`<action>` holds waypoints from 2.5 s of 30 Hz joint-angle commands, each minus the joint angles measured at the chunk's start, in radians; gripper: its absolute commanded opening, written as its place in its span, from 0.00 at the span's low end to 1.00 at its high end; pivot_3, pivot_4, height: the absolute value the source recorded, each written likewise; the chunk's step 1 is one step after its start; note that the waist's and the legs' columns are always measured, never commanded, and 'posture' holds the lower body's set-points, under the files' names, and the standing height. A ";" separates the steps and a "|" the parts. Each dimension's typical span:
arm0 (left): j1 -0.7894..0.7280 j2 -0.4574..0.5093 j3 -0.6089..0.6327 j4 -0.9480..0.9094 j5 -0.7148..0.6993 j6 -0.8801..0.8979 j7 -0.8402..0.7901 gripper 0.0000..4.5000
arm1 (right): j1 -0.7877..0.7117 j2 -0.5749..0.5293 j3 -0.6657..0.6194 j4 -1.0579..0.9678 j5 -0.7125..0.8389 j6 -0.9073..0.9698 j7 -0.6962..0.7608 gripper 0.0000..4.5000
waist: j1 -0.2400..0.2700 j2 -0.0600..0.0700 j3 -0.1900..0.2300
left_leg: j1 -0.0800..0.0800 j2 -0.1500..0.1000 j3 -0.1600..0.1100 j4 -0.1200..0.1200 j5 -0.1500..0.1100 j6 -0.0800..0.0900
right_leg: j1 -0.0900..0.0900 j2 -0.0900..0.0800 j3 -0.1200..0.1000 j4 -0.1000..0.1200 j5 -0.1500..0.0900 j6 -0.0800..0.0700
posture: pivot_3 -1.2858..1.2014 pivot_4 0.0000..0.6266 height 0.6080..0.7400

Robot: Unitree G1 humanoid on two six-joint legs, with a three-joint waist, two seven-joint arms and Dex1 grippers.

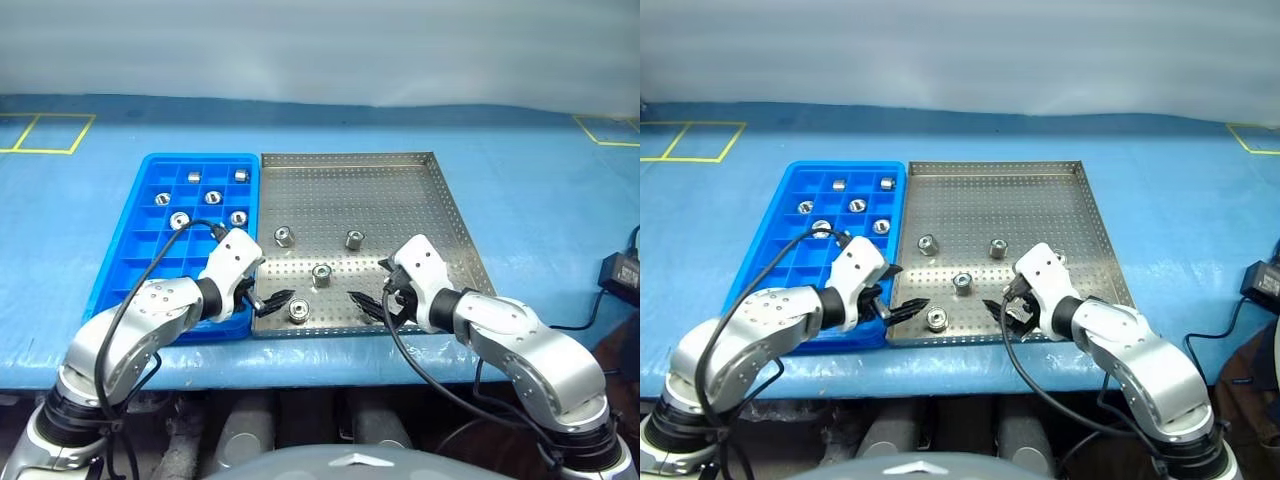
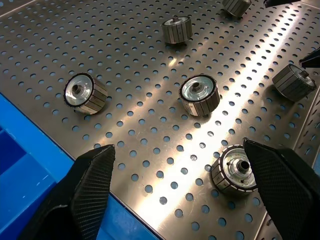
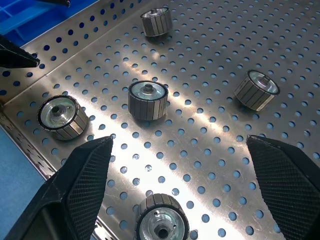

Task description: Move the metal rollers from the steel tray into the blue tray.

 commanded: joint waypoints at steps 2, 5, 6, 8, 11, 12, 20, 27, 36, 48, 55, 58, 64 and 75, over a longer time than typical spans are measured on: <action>-0.011 -0.010 0.004 -0.020 0.017 -0.019 0.003 0.99 | 0.002 -0.004 -0.005 -0.018 0.000 -0.018 -0.007 1.00 | 0.000 0.000 0.000 | 0.000 0.000 0.000 0.000 0.000 0.000 | 0.000 0.000 0.000 0.000 0.000 0.000 | 0.55 0.24 1.00; -0.008 -0.016 0.010 -0.019 0.021 -0.016 0.003 0.99 | 0.003 -0.008 0.000 -0.017 -0.006 -0.017 -0.014 1.00 | 0.000 0.000 0.000 | 0.000 0.000 0.000 0.000 0.000 0.000 | 0.000 0.000 0.000 0.000 0.000 0.000 | 0.55 0.24 1.00; -0.007 -0.017 0.010 -0.019 0.022 -0.016 0.002 0.99 | 0.004 -0.008 0.000 -0.016 -0.005 -0.018 -0.014 1.00 | 0.000 0.000 0.000 | 0.000 0.000 0.000 0.000 0.000 0.000 | 0.000 0.000 0.000 0.000 0.000 0.000 | 0.55 0.24 1.00; -0.006 -0.018 0.010 -0.018 0.024 -0.015 0.003 0.99 | 0.005 -0.011 0.007 -0.018 -0.008 -0.017 -0.017 1.00 | 0.000 0.000 0.000 | 0.000 0.000 0.000 0.000 0.000 0.000 | 0.000 0.000 0.000 0.000 0.000 0.000 | 0.55 0.24 1.00; -0.004 -0.020 0.012 -0.018 0.024 -0.014 0.003 0.99 | 0.006 -0.012 0.019 -0.020 -0.011 -0.014 -0.022 1.00 | 0.000 0.000 0.000 | 0.000 0.000 0.000 0.000 0.000 0.000 | 0.000 0.000 0.000 0.000 0.000 0.000 | 0.55 0.24 1.00; -0.004 -0.022 0.011 -0.018 0.025 -0.014 0.004 0.99 | 0.007 -0.012 0.021 -0.021 -0.011 -0.014 -0.022 1.00 | 0.000 0.000 0.000 | 0.000 0.000 0.000 0.000 0.000 0.000 | 0.000 0.000 0.000 0.000 0.000 0.000 | 0.55 0.24 1.00; -0.004 -0.024 0.013 -0.017 0.025 -0.007 0.002 0.99 | 0.008 -0.020 0.026 -0.019 -0.016 -0.016 -0.022 1.00 | 0.000 0.000 0.000 | 0.000 0.000 0.000 0.000 0.000 0.000 | 0.000 0.000 0.000 0.000 0.000 0.000 | 0.55 0.24 1.00; -0.026 -0.041 0.025 0.007 0.019 0.026 0.018 0.99 | 0.010 -0.020 0.027 -0.021 -0.026 -0.018 -0.030 1.00 | 0.000 0.000 0.000 | 0.000 0.000 0.000 0.000 0.000 0.000 | 0.000 0.000 0.000 0.000 0.000 0.000 | 0.54 0.24 1.00; -0.106 -0.049 0.032 0.031 -0.009 0.082 0.009 0.99 | 0.014 -0.021 0.029 -0.026 -0.030 -0.020 -0.036 1.00 | 0.001 0.000 0.000 | 0.000 0.000 0.000 0.000 0.000 0.000 | 0.000 0.000 0.000 0.000 0.000 0.000 | 0.54 0.24 1.00; -0.556 0.034 -0.245 0.454 0.144 0.034 -0.183 0.99 | -0.012 -0.007 0.064 0.006 -0.067 -0.056 -0.050 1.00 | 0.002 0.000 0.000 | -0.001 -0.004 0.000 0.005 0.000 0.000 | 0.001 0.001 0.000 0.001 0.002 0.003 | 0.55 0.24 1.00; -0.760 -0.021 -0.410 0.844 0.336 -0.223 -0.364 0.99 | -0.005 0.033 0.088 0.008 -0.097 -0.077 -0.084 1.00 | -0.001 0.000 0.000 | -0.003 -0.005 0.000 0.006 0.000 0.001 | -0.001 0.001 0.000 0.001 0.003 0.004 | 0.53 0.24 1.00; -0.811 -0.070 -0.421 0.991 0.388 -0.301 -0.411 0.99 | 0.004 0.045 0.094 0.001 -0.103 -0.077 -0.095 1.00 | -0.004 0.000 0.000 | -0.004 -0.005 0.000 0.007 -0.001 0.001 | -0.001 0.002 0.000 0.001 0.003 0.005 | 0.52 0.24 1.00; -0.885 -0.175 -0.423 1.256 0.476 -0.423 -0.495 0.99 | 0.037 0.059 0.098 -0.018 -0.117 -0.076 -0.121 1.00 | -0.016 0.000 0.000 | -0.008 -0.005 0.001 0.013 -0.003 0.006 | -0.002 0.001 0.000 0.001 0.004 0.006 | 0.50 0.24 1.00; -0.938 -0.257 -0.431 1.515 0.614 -0.541 -0.626 0.99 | 0.067 0.073 0.104 -0.039 -0.140 -0.071 -0.152 1.00 | -0.043 0.000 0.000 | -0.007 -0.002 0.005 0.015 -0.005 0.008 | -0.002 0.001 0.005 0.001 0.006 0.010 | 0.48 0.24 1.00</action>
